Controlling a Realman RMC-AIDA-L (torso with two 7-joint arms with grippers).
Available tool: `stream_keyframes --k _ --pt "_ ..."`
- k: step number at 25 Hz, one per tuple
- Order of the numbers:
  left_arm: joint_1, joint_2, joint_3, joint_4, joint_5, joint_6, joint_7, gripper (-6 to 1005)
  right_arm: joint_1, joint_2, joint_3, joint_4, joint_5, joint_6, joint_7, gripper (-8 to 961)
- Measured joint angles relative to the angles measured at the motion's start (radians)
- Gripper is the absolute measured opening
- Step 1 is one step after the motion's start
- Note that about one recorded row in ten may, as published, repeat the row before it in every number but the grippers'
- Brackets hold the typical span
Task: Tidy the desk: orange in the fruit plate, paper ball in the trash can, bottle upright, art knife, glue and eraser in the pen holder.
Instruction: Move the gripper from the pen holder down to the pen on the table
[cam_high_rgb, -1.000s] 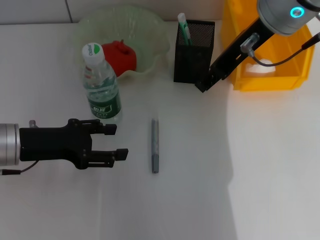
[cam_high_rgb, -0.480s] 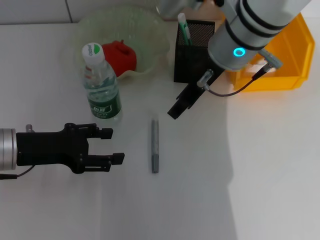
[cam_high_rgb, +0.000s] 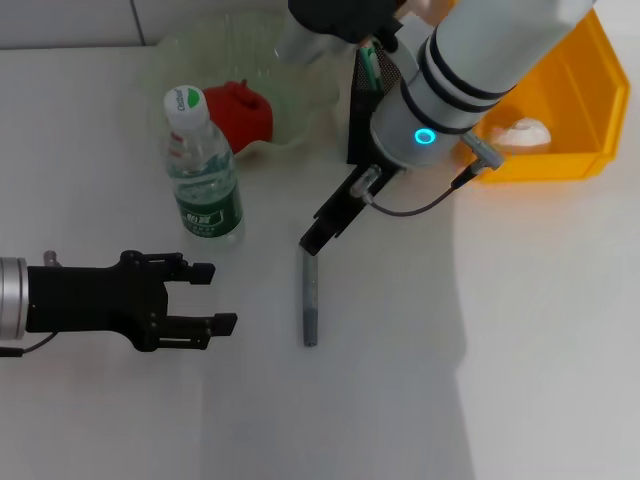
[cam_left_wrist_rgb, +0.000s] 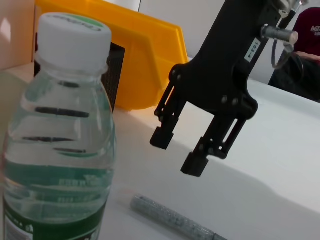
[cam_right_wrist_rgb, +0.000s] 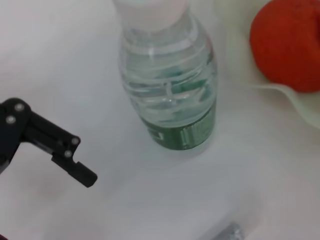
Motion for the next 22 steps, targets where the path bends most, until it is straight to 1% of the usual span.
stream_keyframes --k 3,7,10,11,12,14,22 --pt "-0.001 0.000 -0.001 0.002 0.002 -0.001 0.000 770 0.020 0.000 -0.023 0.050 0.029 0.039 0.001 614" --pt "-0.004 0.000 -0.001 0.004 0.002 -0.006 0.003 770 0.028 0.000 -0.044 0.086 0.057 0.080 0.009 614" --pt "-0.004 -0.001 -0.001 0.004 0.002 -0.013 0.007 770 0.028 0.000 -0.061 0.092 0.061 0.098 0.017 615" --pt "-0.005 -0.003 -0.001 0.004 0.002 -0.015 0.009 770 0.027 0.000 -0.090 0.097 0.069 0.120 0.026 615" --pt "-0.005 -0.003 -0.001 0.004 0.002 -0.015 0.009 770 0.027 0.000 -0.090 0.097 0.069 0.120 0.026 615" --pt "-0.006 -0.003 -0.001 0.005 0.002 -0.016 0.009 770 0.024 0.000 -0.128 0.097 0.079 0.147 0.035 615" --pt "-0.006 -0.007 -0.001 0.008 0.002 -0.021 0.009 770 0.019 0.000 -0.171 0.099 0.084 0.193 0.043 616"
